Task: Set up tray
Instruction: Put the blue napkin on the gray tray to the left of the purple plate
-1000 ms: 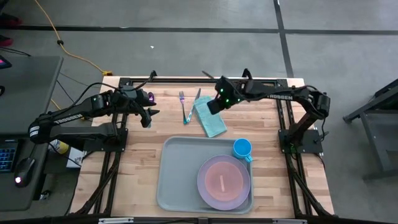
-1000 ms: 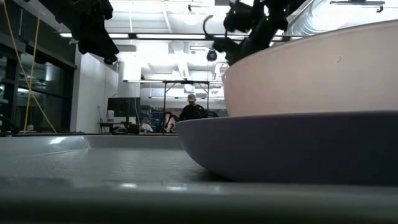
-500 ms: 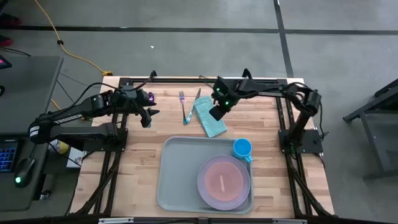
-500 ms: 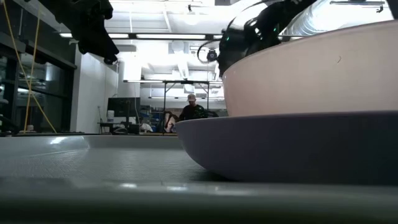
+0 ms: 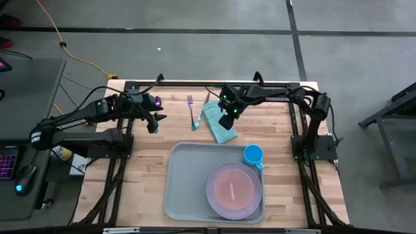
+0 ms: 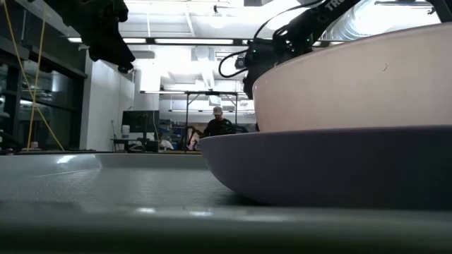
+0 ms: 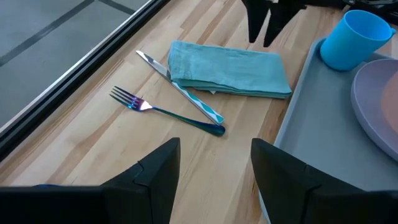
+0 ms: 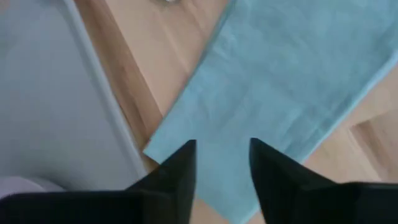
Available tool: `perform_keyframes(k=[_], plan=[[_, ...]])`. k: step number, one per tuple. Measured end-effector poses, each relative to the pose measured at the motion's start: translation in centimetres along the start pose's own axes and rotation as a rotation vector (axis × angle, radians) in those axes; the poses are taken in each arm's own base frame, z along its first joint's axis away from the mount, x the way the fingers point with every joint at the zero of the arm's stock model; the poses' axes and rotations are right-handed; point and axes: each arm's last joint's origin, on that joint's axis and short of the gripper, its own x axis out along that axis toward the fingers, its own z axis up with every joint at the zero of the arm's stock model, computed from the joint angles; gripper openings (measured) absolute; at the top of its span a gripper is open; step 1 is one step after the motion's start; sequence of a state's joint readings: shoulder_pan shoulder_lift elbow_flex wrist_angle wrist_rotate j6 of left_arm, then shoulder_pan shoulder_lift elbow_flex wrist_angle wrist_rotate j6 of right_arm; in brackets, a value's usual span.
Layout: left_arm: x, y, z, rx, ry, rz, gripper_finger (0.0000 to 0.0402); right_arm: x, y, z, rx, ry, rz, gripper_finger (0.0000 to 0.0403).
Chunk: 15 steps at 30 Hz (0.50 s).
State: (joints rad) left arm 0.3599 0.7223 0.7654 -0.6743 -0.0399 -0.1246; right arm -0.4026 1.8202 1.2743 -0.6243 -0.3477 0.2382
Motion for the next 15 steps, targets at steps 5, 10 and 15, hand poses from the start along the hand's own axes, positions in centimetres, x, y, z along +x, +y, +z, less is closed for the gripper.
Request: perform_keyframes(k=[5, 10, 15], plan=[[0.0, 0.0, 0.0, -0.001, 0.0, 0.0, 0.0227, -0.2, -0.5, 0.7, -0.018, -0.068, -0.046, 0.0203], [0.0, 0.0, 0.0, -0.003, 0.001, -0.011, 0.0227, -0.7, -2.6, 1.9, 0.051, -0.174, -0.107, 0.0243], [0.0, 0.0, 0.0, -0.007, 0.002, -0.012, 0.0227, -0.8, -5.5, 2.7, 0.2, -0.226, -0.114, 0.0249]])
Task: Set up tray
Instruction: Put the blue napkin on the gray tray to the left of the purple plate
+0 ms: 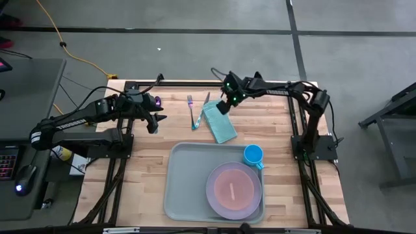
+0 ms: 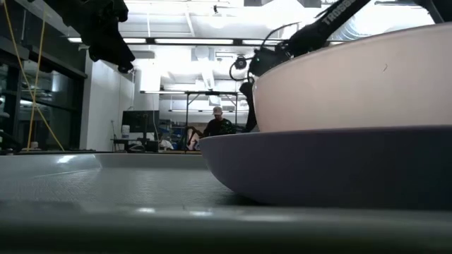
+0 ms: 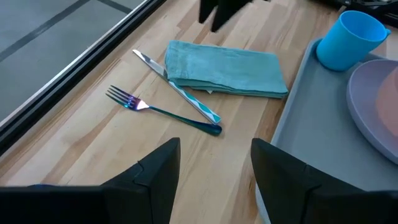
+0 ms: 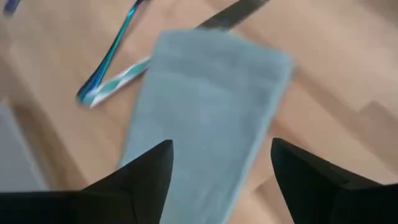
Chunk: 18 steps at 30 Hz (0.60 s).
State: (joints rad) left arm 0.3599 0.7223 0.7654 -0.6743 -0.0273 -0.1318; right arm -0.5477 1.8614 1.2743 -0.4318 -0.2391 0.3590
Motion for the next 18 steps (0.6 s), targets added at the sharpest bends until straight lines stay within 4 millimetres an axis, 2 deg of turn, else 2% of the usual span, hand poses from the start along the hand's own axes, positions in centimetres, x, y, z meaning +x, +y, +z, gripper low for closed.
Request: perform_keyframes(k=[5, 11, 18], plan=[[0.0, 0.0, 0.0, 0.0, 0.0, 0.0, 0.0227, 1.2, -1.8, 0.7, 0.118, -0.015, 0.038, 0.025], [0.0, 0.0, 0.0, -0.003, 0.0, -0.002, 0.0227, 2.3, -2.4, 1.2, 0.173, -0.043, 0.066, 0.025], [0.0, 0.0, 0.0, -0.008, 0.001, -0.003, 0.0227, 2.0, -3.6, 1.6, 0.317, -0.062, 0.053, 0.025]])
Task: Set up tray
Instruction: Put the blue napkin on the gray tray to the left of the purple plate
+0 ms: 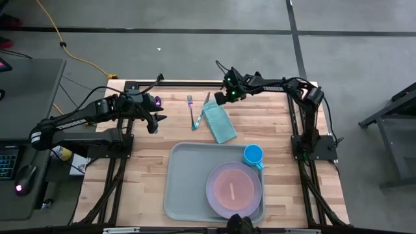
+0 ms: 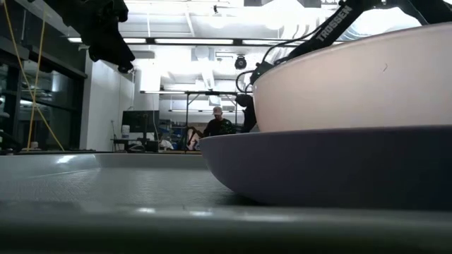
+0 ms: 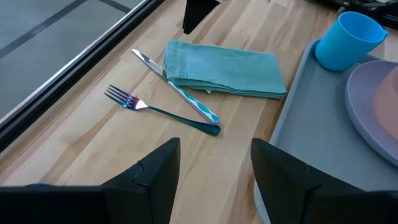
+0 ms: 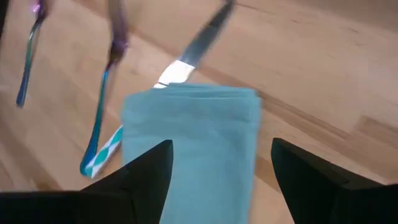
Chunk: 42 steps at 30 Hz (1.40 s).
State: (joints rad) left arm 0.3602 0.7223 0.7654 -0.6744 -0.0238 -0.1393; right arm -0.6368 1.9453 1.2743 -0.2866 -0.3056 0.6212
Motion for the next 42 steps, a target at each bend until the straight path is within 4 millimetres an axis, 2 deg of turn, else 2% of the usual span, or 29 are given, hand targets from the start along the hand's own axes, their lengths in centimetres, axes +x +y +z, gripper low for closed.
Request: perform_keyframes(k=[4, 8, 12, 15, 21, 24, 28, 34, 42], plan=[[0.0, 0.0, 0.0, 0.0, 0.001, -0.01, 0.0227, -0.1, 0.1, 0.0, 0.023, 0.037, 0.064, 0.025], [0.0, 0.0, 0.0, 0.0, 0.002, -0.015, 0.0227, 0.2, 0.7, -1.4, 0.023, 0.158, 0.093, 0.025], [0.0, -0.1, 0.0, 0.0, 0.003, -0.024, 0.0227, 0.2, 0.5, -3.8, 0.014, 0.333, -0.019, 0.025], [0.0, -0.1, 0.0, 0.0, 0.004, -0.029, 0.0227, -0.3, 0.4, -5.0, -0.009, 0.394, -0.139, 0.025], [0.0, -0.1, 0.0, 0.0, 0.005, -0.035, 0.0227, -1.8, 1.2, -5.8, -0.022, 0.413, -0.213, 0.025], [0.0, -0.1, 0.0, 0.0, 0.005, -0.035, 0.0227, -1.7, 1.8, -6.8, -0.04, 0.422, -0.266, 0.025], [0.0, -0.1, 0.0, 0.0, 0.005, -0.036, 0.0227, -0.8, 2.5, -8.5, -0.037, 0.427, -0.261, 0.025], [0.0, -0.1, 0.0, 0.0, 0.006, -0.039, 0.0227, 0.2, 2.5, -10.7, 0.001, 0.423, -0.257, 0.0249], [0.0, -0.1, 0.0, 0.0, 0.006, -0.039, 0.0227, 1.4, 2.6, -12.7, 0.04, 0.386, -0.211, 0.0249]])
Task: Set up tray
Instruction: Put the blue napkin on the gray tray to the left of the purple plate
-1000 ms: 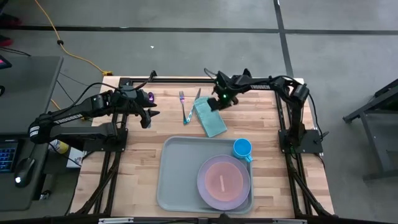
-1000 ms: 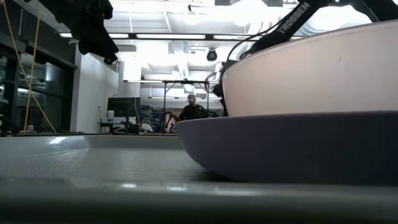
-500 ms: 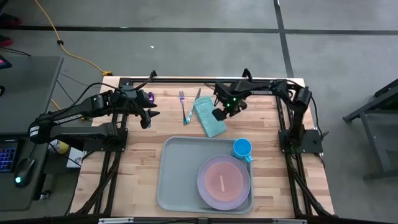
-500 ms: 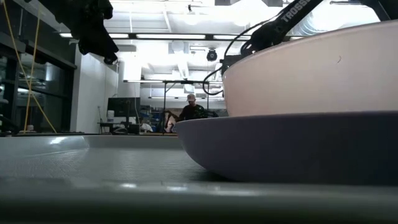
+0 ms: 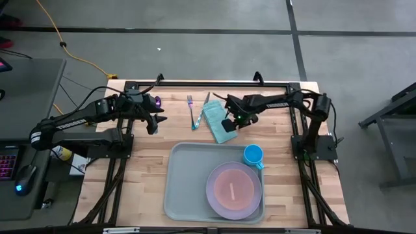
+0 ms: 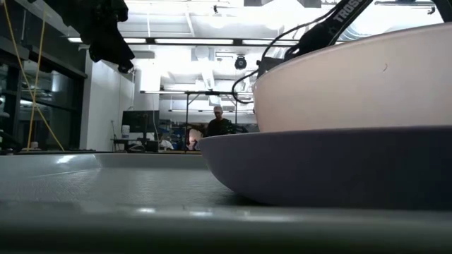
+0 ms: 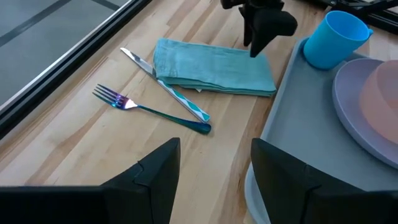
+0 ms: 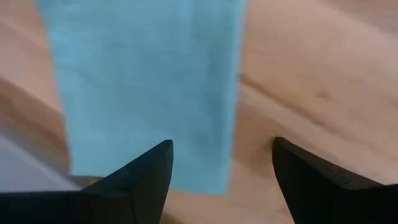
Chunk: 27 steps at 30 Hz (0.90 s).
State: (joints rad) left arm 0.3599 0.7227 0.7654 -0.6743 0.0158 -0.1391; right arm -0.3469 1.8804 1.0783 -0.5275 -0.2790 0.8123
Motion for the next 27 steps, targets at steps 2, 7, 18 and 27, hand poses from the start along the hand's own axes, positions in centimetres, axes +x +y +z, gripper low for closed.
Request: perform_keyframes(k=[2, 7, 18, 27], plan=[[0.0, 0.0, 0.0, 0.0, 0.0, 0.0, 0.0227, 0.2, 0.4, -0.2, -0.002, -0.003, 0.024, 0.025], [0.0, 0.0, 0.0, 0.0, 0.0, 0.0, 0.0227, 0.4, 1.2, -0.3, -0.016, 0.003, 0.09, 0.025], [0.0, 0.0, 0.0, 0.0, 0.0, 0.0, 0.0227, 0.6, 2.5, -0.2, -0.031, -0.023, 0.2, 0.025], [0.0, 0.0, 0.0, 0.004, 0.0, 0.0, 0.0227, 0.7, 3.9, -0.3, -0.073, -0.076, 0.283, 0.025]])
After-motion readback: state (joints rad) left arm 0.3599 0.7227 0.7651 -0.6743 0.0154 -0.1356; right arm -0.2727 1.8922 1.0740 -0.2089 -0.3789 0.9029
